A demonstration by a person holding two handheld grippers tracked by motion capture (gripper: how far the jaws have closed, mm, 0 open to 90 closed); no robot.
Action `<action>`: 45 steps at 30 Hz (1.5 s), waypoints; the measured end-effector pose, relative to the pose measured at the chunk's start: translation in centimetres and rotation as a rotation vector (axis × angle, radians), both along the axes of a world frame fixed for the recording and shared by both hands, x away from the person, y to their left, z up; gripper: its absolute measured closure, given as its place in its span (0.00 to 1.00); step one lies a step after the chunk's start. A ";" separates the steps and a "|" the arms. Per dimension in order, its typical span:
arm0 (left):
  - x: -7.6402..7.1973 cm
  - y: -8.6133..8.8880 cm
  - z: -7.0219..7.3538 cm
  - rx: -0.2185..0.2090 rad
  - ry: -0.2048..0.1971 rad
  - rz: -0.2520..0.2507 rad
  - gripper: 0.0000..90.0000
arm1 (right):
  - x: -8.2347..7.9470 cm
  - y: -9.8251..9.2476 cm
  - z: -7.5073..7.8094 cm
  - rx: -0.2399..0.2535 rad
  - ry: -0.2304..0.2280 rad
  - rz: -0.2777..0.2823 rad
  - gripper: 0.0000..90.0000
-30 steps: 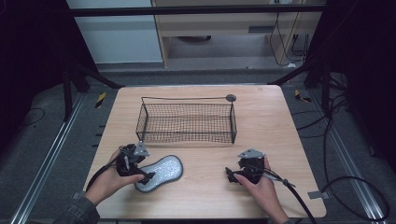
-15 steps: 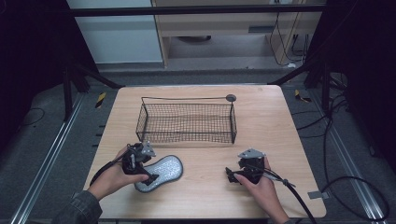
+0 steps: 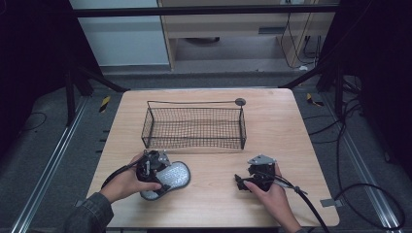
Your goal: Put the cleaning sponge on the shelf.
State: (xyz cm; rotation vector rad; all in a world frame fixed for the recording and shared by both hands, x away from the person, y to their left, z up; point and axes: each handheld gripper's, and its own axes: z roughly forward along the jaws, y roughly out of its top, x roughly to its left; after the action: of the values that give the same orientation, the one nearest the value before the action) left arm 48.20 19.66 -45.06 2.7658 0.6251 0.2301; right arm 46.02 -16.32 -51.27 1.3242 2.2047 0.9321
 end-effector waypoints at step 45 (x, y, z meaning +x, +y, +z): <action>0.9 -0.4 -2.3 0.015 0.069 0.004 0.03 | 0.0 0.0 0.0 -0.005 0.003 0.015 0.00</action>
State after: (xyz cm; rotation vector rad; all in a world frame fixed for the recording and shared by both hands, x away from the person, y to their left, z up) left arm 49.13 19.30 -47.40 2.7974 0.6484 0.1408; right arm 45.97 -16.35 -51.25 1.3092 2.2210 0.9306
